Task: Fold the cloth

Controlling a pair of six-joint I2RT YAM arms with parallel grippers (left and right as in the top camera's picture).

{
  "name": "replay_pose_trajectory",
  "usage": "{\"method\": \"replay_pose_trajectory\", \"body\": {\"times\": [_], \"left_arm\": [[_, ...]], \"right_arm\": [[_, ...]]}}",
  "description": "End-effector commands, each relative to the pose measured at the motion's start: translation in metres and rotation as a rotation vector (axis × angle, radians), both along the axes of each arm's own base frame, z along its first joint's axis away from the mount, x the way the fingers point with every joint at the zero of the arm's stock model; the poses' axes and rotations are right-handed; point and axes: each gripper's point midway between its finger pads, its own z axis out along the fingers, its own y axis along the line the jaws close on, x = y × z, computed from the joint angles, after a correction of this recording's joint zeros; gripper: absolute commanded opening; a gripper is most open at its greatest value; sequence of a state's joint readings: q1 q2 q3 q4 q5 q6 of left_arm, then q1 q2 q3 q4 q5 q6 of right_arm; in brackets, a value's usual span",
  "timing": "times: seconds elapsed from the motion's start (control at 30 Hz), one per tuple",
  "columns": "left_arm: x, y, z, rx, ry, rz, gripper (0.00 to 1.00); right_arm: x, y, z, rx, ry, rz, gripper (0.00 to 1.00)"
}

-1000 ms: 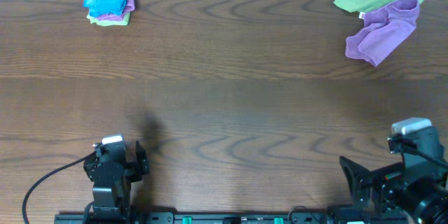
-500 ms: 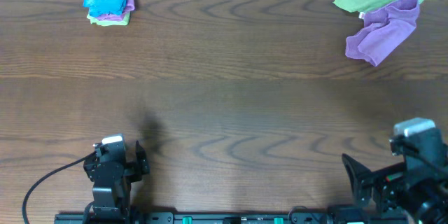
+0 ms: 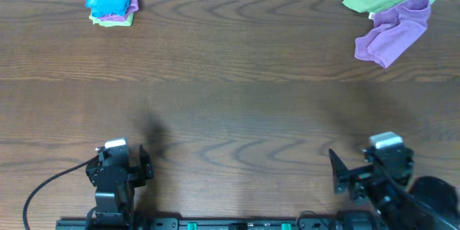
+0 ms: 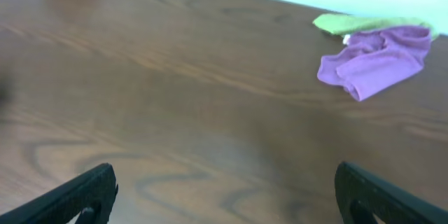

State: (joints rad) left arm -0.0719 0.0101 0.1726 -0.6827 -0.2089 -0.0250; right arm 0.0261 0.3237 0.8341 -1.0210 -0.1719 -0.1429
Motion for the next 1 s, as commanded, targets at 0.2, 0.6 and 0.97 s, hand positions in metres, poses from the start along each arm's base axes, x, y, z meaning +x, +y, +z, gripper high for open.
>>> {"method": "replay_pose_trajectory", "body": {"times": [0.2,0.6,0.97], "left_arm": [[0.000,0.001,-0.003,0.009,0.006,0.001,0.95],[0.000,0.001,-0.003,0.009,0.006,0.001,0.95],[0.000,0.001,-0.003,0.009,0.006,0.001,0.95]], "right_arm": [[0.024,-0.005,-0.099,-0.001,0.031,-0.024,0.99],[0.040,-0.008,-0.158,-0.005,0.003,-0.039,0.99],[0.043,-0.019,-0.149,-0.030,-0.050,-0.095,0.99]]}}
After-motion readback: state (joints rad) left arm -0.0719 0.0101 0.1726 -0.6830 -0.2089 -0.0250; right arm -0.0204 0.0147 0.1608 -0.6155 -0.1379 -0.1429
